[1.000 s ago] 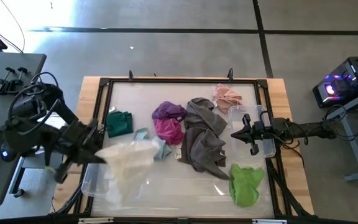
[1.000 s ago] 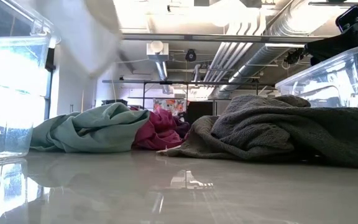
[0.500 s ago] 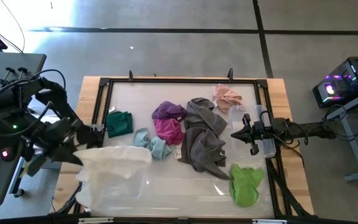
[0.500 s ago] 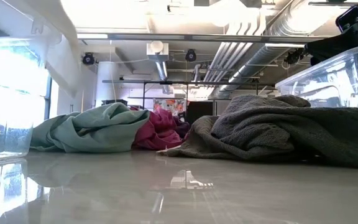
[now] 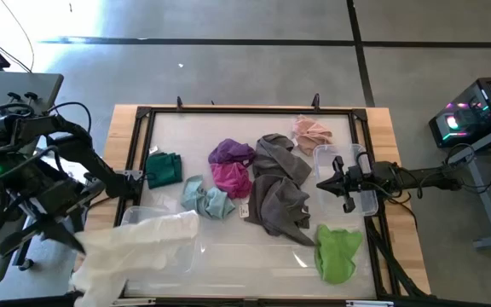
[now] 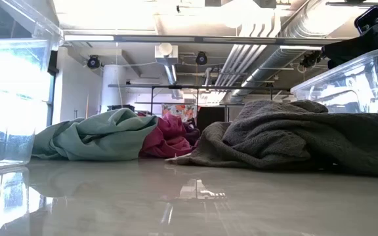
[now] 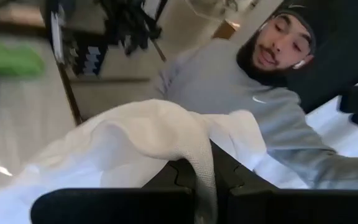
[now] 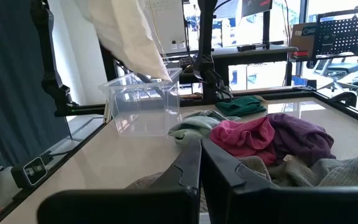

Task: Sort microfiber towel by color & place in baskets
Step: Put the white microfiber towel into the bottom transparent bin

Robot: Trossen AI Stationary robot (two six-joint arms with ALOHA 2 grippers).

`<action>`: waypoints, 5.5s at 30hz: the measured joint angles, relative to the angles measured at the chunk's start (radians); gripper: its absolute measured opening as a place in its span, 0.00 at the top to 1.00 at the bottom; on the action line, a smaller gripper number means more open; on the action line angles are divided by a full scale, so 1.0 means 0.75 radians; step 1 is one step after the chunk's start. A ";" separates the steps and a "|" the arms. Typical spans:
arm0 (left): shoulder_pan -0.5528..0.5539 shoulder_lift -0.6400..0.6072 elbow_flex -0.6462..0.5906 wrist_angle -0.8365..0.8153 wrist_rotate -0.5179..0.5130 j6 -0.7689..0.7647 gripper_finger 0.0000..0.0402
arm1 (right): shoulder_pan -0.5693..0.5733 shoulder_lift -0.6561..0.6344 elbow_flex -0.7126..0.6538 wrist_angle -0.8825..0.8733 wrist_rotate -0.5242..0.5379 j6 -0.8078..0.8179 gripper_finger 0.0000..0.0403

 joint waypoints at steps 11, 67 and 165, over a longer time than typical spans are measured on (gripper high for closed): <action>-0.041 0.006 0.000 -0.162 -0.014 -0.433 1.00 | 0.000 -0.001 -0.001 0.001 0.000 0.000 1.00; 0.067 -0.281 -0.565 0.071 0.003 -0.605 1.00 | 0.000 0.000 0.000 0.000 0.000 0.000 1.00; 0.565 -0.252 -1.781 0.560 0.226 -0.280 0.70 | 0.000 -0.001 0.000 0.000 0.000 0.000 1.00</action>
